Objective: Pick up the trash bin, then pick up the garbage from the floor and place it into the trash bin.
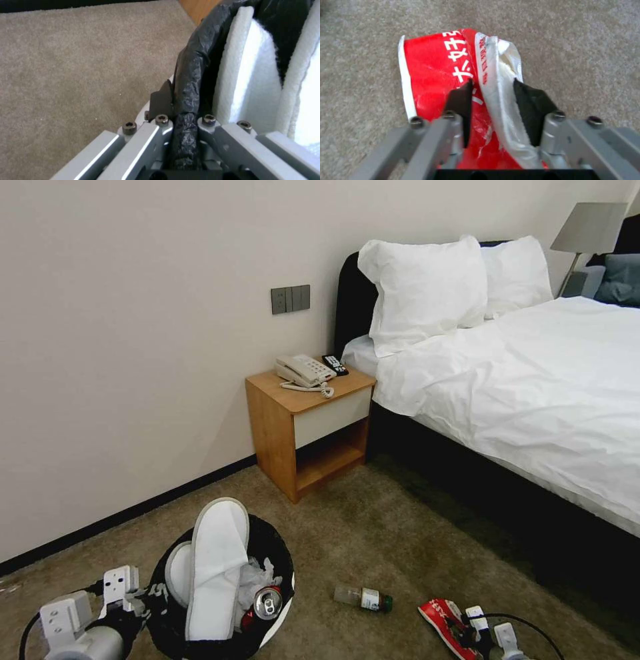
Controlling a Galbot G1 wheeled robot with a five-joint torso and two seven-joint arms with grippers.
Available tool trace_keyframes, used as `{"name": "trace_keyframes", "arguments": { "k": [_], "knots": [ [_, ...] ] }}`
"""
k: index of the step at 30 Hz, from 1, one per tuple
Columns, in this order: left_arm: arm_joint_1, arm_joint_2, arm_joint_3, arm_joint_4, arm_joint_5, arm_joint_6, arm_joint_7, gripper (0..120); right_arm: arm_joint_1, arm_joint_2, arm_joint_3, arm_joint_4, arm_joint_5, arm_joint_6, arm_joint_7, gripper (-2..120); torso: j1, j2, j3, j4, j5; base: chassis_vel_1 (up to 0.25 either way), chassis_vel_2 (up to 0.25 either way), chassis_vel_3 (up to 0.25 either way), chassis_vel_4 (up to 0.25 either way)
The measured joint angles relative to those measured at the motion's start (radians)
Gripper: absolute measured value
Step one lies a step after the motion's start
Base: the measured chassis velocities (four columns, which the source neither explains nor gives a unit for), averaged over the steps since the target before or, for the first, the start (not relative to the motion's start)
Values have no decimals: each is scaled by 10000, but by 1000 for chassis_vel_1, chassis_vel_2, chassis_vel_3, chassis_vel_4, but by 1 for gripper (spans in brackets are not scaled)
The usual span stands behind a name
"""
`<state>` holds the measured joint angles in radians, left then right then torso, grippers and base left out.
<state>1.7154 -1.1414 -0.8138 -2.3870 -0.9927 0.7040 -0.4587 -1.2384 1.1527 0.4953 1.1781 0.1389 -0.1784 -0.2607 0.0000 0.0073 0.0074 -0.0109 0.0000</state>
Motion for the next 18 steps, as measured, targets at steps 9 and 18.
{"name": "trace_keyframes", "arguments": {
  "k": [9,18],
  "knots": [
    [-34,27,11,-6,-9,5,-5,2,-191,-109,114,290,-9,36,-69,0,0,0,-1,0,0,0,0,0,0],
    [-103,36,64,-8,2,12,-18,2,-425,-144,400,616,-181,327,-114,0,0,0,0,0,1,0,0,0,0]
  ]
}}
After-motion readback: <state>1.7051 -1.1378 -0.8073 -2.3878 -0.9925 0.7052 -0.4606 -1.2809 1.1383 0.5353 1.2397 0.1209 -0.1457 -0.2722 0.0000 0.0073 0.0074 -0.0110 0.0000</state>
